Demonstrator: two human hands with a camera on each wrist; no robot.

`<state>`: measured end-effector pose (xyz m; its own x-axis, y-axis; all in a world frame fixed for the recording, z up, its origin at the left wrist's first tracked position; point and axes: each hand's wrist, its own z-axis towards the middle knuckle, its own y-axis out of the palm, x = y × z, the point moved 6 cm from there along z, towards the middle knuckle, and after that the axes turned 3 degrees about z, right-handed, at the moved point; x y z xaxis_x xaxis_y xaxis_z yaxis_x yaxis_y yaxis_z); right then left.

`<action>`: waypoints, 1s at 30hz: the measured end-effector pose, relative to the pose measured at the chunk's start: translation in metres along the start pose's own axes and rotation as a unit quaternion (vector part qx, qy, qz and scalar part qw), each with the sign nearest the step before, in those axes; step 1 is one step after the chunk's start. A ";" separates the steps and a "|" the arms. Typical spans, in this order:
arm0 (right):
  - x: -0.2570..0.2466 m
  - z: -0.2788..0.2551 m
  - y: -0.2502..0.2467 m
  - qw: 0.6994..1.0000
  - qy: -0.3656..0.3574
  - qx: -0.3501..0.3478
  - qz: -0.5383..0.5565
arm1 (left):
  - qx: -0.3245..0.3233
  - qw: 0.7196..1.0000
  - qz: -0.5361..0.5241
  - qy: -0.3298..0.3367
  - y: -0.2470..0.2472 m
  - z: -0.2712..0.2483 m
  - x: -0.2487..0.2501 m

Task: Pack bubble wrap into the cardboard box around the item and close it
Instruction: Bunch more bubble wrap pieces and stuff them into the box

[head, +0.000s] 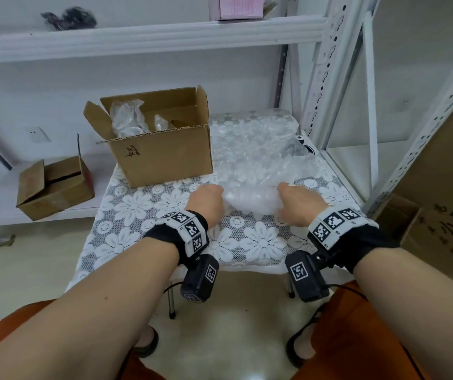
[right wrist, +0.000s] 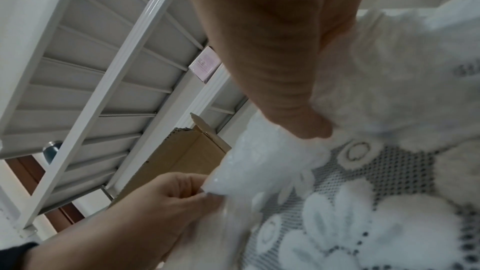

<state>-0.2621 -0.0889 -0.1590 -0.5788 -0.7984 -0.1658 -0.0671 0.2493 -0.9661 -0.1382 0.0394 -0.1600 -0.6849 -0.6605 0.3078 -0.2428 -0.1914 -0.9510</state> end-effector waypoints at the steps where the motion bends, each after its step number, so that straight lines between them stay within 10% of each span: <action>1: -0.001 0.001 -0.002 1.000 0.005 0.004 0.018 | 0.016 0.998 -0.053 -0.020 -0.004 0.000 -0.003; 9: -0.035 0.000 -0.025 0.964 -0.073 0.140 0.214 | -0.006 0.851 -0.503 -0.149 0.002 0.003 -0.024; 17: -0.048 -0.007 -0.029 0.952 -0.113 0.243 0.146 | -0.168 0.639 -0.744 -0.099 -0.018 -0.024 0.011; 22: -0.060 -0.010 -0.036 0.957 -0.117 0.258 0.064 | -0.166 0.603 -0.770 -0.130 -0.018 -0.020 0.003; 30: -0.087 0.012 -0.029 0.905 -0.129 0.077 0.399 | -0.143 0.564 -0.799 -0.151 -0.013 -0.015 -0.014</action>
<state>-0.2004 -0.0331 -0.1187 -0.1829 -0.5046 -0.8438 0.4146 0.7386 -0.5316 -0.1356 0.0620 -0.1512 0.7042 0.0881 0.7045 -0.5138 -0.6216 0.5913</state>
